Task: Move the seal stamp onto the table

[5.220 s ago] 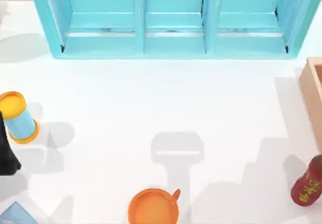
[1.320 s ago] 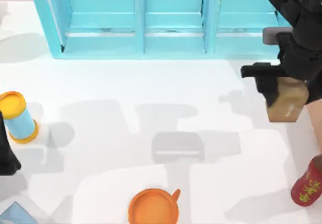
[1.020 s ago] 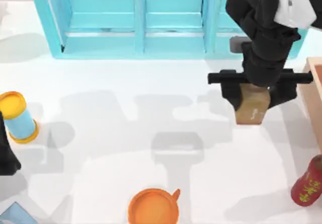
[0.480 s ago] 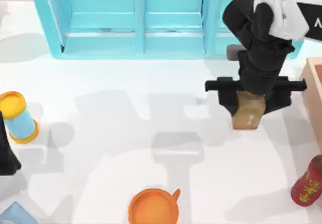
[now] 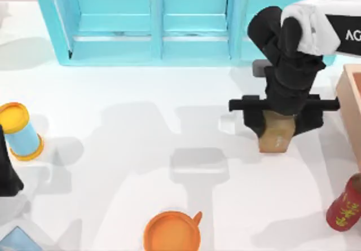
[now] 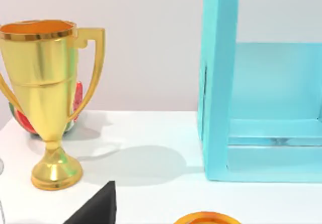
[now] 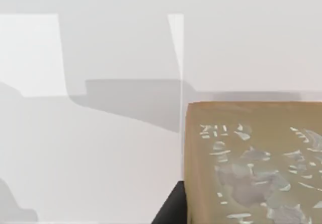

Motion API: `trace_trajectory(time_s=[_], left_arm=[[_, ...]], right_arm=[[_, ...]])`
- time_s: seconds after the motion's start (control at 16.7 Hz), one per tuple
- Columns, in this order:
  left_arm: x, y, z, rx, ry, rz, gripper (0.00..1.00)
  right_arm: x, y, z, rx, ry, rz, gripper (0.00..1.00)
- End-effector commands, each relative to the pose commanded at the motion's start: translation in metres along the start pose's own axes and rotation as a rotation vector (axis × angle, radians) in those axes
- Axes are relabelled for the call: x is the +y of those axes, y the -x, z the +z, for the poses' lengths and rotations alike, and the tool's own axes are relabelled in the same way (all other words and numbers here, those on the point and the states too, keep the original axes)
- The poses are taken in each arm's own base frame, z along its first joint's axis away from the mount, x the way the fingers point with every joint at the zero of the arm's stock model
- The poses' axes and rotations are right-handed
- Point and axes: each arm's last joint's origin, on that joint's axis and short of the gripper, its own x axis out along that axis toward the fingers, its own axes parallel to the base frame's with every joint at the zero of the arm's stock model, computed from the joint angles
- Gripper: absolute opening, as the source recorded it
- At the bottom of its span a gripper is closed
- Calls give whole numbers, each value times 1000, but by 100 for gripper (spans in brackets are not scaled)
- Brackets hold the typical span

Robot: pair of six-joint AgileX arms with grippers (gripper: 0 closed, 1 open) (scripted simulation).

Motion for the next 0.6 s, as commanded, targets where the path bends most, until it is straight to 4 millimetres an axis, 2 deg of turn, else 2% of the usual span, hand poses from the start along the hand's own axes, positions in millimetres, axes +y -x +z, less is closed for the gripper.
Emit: trace_trajectory(time_s=[0.6], left_arm=[[0,0,0,0,0,0,100]], right_arm=[[0,0,0,0,0,0,90]])
